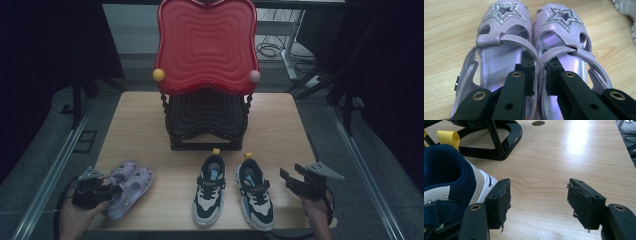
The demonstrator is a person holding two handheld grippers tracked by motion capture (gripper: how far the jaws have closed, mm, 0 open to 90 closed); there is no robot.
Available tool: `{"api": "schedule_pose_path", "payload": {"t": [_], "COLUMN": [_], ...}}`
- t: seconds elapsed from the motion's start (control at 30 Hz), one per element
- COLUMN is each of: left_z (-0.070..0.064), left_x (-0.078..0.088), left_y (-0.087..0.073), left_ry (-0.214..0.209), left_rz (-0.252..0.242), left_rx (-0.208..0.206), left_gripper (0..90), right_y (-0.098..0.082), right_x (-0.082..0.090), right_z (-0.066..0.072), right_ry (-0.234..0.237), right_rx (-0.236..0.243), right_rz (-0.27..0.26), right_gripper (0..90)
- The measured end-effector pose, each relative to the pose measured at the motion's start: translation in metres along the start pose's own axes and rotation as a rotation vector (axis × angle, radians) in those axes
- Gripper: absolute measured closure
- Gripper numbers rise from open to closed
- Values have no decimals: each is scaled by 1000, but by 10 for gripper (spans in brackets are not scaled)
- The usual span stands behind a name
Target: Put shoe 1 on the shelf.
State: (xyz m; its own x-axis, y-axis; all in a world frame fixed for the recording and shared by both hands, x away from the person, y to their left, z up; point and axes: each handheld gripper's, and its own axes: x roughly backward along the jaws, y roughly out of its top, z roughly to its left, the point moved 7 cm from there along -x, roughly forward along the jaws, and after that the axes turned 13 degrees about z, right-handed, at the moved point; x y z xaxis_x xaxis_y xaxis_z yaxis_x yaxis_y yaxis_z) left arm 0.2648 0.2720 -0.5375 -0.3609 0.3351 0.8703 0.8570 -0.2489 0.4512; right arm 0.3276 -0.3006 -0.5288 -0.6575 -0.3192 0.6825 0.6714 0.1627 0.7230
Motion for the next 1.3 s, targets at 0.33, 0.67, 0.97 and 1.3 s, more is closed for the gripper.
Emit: {"api": "schedule_pose_path", "payload": {"t": [0.33, 0.67, 0.97, 1.3], "left_z": [-3, -9, -19, -33], "left_x": [8, 22, 25, 23], "left_y": [5, 16, 30, 41], "left_ry": [-33, -53, -64, -77], "left_rz": [-64, -142, -201, -238], "left_rx": [19, 22, 16, -1], "left_gripper": [805, 805, 805, 806], "right_y": [0, 1, 0, 0], "right_x": [1, 1, 1, 0], "right_z": [0, -1, -1, -1], "right_ry": [-2, -2, -2, -2], "right_rx": [-4, -7, -7, -11], "right_rz": [-4, -7, -7, -5], "right_gripper": [354, 355, 355, 355]}}
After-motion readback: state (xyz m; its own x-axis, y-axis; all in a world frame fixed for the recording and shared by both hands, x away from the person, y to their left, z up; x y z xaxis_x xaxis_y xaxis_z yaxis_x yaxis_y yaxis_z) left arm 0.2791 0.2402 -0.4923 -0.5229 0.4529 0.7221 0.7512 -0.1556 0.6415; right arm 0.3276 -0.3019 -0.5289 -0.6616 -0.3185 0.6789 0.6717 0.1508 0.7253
